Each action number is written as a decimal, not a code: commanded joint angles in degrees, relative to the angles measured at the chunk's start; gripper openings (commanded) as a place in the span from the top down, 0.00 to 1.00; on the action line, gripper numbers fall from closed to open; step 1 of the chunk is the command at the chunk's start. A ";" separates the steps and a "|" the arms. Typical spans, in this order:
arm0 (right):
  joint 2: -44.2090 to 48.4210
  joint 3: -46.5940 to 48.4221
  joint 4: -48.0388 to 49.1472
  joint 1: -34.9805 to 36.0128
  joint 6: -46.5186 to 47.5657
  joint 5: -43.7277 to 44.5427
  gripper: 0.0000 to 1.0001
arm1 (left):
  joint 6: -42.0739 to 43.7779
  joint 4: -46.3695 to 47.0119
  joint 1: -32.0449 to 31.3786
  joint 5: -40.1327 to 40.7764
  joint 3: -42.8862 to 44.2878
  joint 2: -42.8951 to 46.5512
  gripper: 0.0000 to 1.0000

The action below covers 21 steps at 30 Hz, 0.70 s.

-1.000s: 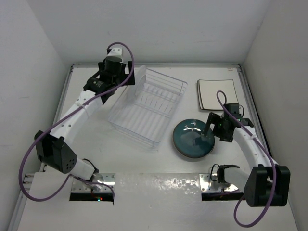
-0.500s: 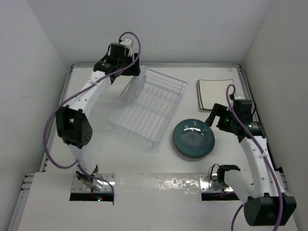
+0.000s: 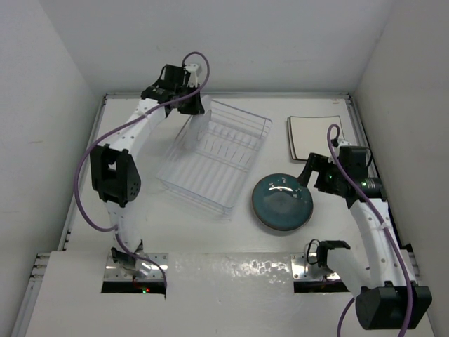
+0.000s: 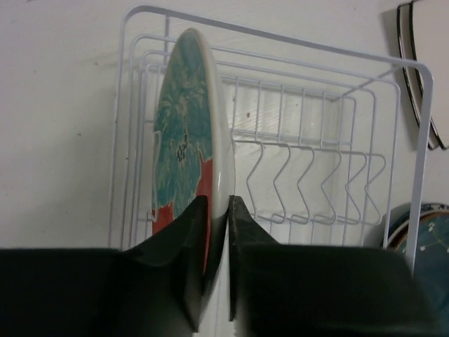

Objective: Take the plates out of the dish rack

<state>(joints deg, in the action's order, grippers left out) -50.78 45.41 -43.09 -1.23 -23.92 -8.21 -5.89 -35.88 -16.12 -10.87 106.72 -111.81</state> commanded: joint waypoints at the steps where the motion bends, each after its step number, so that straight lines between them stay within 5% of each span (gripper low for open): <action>1: 0.51 -0.41 1.70 0.36 0.54 -1.11 0.01 | 0.70 -1.29 0.65 -1.17 4.55 -0.25 0.99; 14: 0.42 0.82 1.78 0.27 -0.25 -3.92 0.01 | 4.57 -8.59 0.65 -0.02 24.32 1.15 1.00; 21: 1.91 3.89 1.69 0.27 -5.77 -1.12 0.01 | 7.63 0.34 -0.22 -8.71 18.64 11.06 1.00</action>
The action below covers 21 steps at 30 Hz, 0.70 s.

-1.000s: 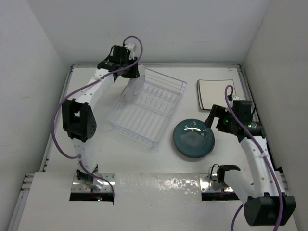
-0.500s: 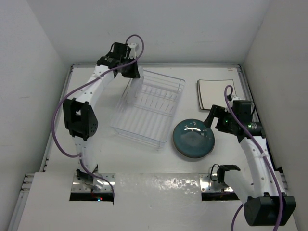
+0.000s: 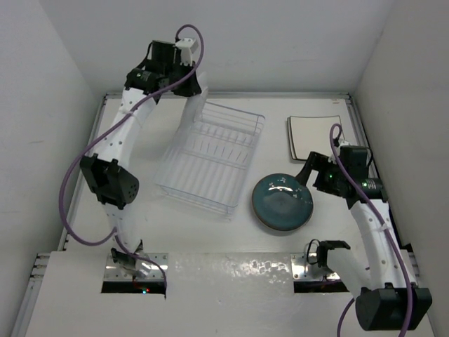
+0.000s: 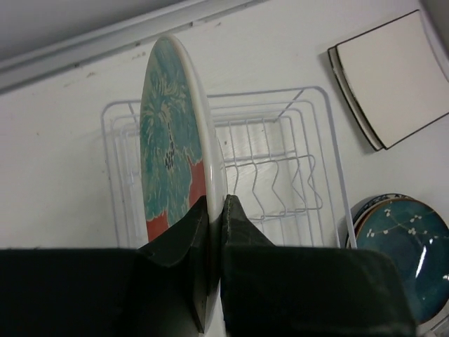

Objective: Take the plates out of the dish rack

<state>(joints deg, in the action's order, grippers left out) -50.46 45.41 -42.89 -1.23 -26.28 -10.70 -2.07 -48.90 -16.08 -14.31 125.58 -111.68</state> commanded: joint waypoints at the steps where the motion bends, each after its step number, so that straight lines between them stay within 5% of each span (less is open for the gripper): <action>1: 1.85 4.59 1.67 0.27 -5.51 1.73 0.01 | 4.61 14.53 -1.23 -5.47 -1.73 12.17 1.00; 4: 1.77 8.37 3.07 0.18 -9.82 -0.19 0.01 | 12.33 21.81 -11.92 6.17 -10.59 18.58 1.00; 7: 0.54 16.08 2.12 -0.08 -12.64 -3.18 0.01 | 29.16 37.07 -30.00 32.58 -25.86 26.75 1.00; 10: 1.23 19.97 1.41 -0.70 -14.23 -3.19 0.01 | 37.02 42.12 -36.64 44.75 -29.94 28.62 1.00; 16: 3.17 27.10 -0.79 -0.87 -14.67 -0.20 0.01 | 63.90 66.62 -52.55 61.46 -49.79 33.98 1.00; 21: 0.45 26.76 0.08 -0.96 -15.28 -8.51 0.01 | 89.40 94.40 -62.31 67.74 -66.85 34.42 1.00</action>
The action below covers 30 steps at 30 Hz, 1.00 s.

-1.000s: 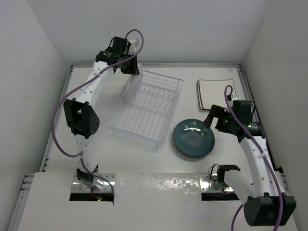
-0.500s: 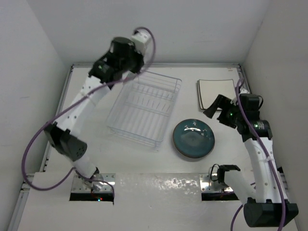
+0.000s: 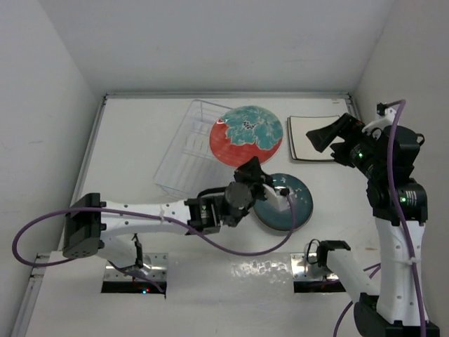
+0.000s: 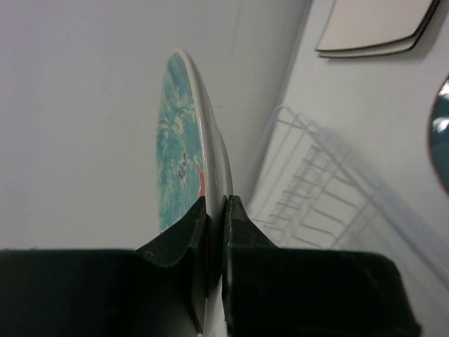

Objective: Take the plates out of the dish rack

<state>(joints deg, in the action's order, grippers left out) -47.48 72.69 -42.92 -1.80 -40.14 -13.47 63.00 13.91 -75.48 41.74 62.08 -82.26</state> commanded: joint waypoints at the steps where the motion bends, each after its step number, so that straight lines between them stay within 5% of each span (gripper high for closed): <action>1: -3.57 -2.09 1.07 -0.39 -1.69 -8.30 0.01 | 29.32 37.71 -5.18 10.74 -7.64 5.44 1.00; 5: -4.99 -6.31 7.30 -0.31 -3.36 -20.35 0.01 | 34.02 42.86 -9.49 8.72 -13.29 5.36 1.00; 12: -5.86 -9.13 10.47 -0.31 -2.66 -23.78 0.04 | 32.45 43.49 -13.55 8.63 -15.15 4.21 1.00; 20: -6.39 -16.17 18.21 -0.39 -4.95 -30.29 0.42 | 28.14 38.12 -14.08 8.27 -13.66 1.84 1.00; 30: -6.39 -23.81 27.17 -0.04 -7.49 -39.25 0.47 | 23.32 30.31 -13.20 6.60 -7.43 -1.67 1.00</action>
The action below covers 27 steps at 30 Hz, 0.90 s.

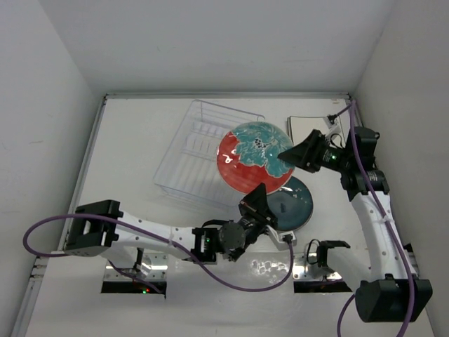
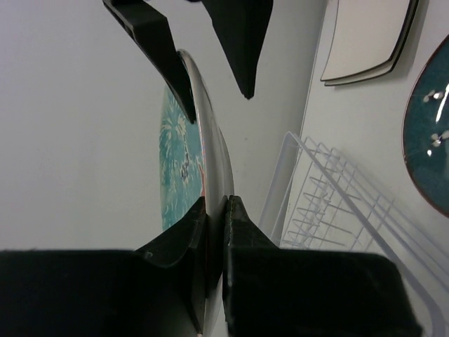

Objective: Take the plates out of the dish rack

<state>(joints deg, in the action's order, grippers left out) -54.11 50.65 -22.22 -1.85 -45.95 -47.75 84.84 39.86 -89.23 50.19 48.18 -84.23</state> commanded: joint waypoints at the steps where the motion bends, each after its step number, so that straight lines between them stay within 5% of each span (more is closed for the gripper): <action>1: 0.23 -1.79 5.96 0.00 -1.25 -4.81 0.49 | 0.77 3.40 0.64 -1.85 7.18 -0.06 1.00; 5: 0.49 -1.17 5.26 -0.09 -0.28 -4.29 0.81 | -1.16 0.14 0.64 -1.42 9.38 -1.99 0.98; 7: 0.49 -0.21 3.68 -0.17 0.86 -2.62 0.99 | -2.04 -1.88 0.64 -0.89 9.65 -2.34 0.81; 8: 0.32 0.84 2.63 -0.26 1.74 -1.57 1.00 | -3.44 -3.11 0.64 -0.37 10.00 -2.52 0.62; 11: -0.12 1.82 -3.26 -2.71 5.95 4.32 1.00 | -8.27 -10.74 0.90 1.13 11.31 -2.08 0.44; 14: -0.30 -1.77 -3.36 -10.00 6.58 3.72 1.00 | -20.43 -31.14 1.08 1.40 15.08 -1.30 0.28; 15: 0.49 -2.92 -2.23 -13.59 6.06 3.19 1.00 | -23.89 -36.03 1.08 1.14 16.23 -1.12 0.13; 19: 2.34 -5.30 -1.94 -17.92 7.80 5.63 1.00 | -41.63 -58.26 1.16 2.09 18.09 -1.03 0.10; 25: 5.32 -7.14 -6.34 -19.42 11.41 10.13 1.00 | -59.75 -73.33 1.08 2.71 16.86 -0.24 0.09; 27: 5.59 -7.24 -9.49 -19.42 14.38 10.74 1.00 | -62.50 -74.31 1.34 10.48 15.81 1.25 0.09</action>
<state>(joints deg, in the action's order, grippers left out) -51.18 41.69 -33.12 -21.04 -33.87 -33.01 34.59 -25.65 -88.40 52.45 64.62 -86.70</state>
